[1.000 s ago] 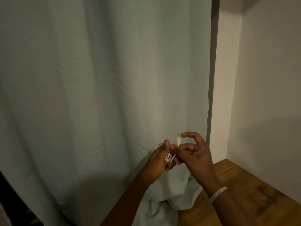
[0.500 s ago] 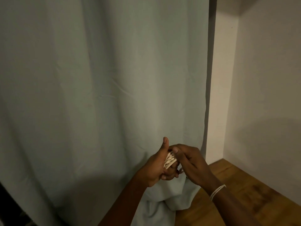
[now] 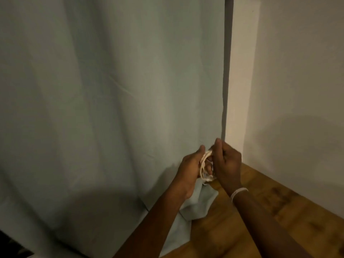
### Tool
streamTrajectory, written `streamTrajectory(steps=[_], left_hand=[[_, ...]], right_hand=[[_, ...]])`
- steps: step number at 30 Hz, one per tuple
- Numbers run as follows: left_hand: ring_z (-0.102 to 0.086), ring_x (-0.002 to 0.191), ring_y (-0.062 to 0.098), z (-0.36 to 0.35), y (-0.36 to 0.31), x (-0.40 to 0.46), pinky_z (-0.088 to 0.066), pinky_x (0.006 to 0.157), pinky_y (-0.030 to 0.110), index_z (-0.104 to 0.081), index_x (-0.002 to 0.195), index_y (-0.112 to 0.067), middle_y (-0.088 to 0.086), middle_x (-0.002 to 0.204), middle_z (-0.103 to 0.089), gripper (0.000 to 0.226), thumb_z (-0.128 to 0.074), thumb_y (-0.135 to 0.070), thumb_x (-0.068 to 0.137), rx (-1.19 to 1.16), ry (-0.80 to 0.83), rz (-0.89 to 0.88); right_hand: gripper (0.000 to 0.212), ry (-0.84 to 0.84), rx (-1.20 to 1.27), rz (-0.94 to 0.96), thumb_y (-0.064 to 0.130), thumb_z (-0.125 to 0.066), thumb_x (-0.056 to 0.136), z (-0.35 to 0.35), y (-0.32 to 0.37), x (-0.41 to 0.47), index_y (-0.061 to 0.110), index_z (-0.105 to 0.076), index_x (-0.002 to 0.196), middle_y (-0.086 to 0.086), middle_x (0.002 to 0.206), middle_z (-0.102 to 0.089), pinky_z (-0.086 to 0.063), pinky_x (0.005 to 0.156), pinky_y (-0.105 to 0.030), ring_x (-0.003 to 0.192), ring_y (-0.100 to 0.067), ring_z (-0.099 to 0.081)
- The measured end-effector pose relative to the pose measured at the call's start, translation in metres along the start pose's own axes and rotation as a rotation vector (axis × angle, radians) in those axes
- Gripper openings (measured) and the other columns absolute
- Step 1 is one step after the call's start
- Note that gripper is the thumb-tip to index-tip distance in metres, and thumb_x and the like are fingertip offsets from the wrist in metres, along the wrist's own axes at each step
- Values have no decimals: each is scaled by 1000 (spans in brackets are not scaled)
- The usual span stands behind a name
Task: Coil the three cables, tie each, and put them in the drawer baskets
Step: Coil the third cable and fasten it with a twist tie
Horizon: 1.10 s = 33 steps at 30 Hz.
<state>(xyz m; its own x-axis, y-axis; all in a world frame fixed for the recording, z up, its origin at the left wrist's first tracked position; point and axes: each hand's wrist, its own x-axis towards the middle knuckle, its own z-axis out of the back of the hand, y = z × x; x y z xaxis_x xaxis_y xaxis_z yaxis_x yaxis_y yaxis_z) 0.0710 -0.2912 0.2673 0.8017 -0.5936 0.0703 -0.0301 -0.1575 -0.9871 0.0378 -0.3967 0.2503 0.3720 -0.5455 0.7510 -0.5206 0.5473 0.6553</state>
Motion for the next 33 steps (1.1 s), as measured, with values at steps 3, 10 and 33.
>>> streamTrajectory(steps=[3, 10, 33], left_hand=[[-53, 50, 13, -12, 15, 0, -45, 60, 29, -69, 68, -17, 1, 56, -59, 47, -48, -47, 97, -119, 106, 35], [-49, 44, 13, -52, 36, 17, -37, 47, 23, -65, 62, -15, 2, 52, -57, 44, -53, -43, 94, -238, -30, 120], [-69, 68, 12, -121, 131, 64, -57, 62, 25, -72, 87, -13, 1, 79, -72, 26, -53, -27, 98, -2, -266, 112]], right_hand=[[54, -65, 3, -59, 29, -44, 104, 12, -9, -1, -5, -56, 63, -20, 51, -53, -38, 47, -33, 47, -28, -51], [47, -164, -40, -222, 24, -44, 105, 29, -27, -12, -1, -60, 68, -13, 56, -59, -41, 49, -24, 50, -17, -54], [44, 329, 71, -798, 44, -41, 103, 129, -136, -13, 12, -70, 95, -6, 90, -73, -58, 72, -31, 81, -18, -71]])
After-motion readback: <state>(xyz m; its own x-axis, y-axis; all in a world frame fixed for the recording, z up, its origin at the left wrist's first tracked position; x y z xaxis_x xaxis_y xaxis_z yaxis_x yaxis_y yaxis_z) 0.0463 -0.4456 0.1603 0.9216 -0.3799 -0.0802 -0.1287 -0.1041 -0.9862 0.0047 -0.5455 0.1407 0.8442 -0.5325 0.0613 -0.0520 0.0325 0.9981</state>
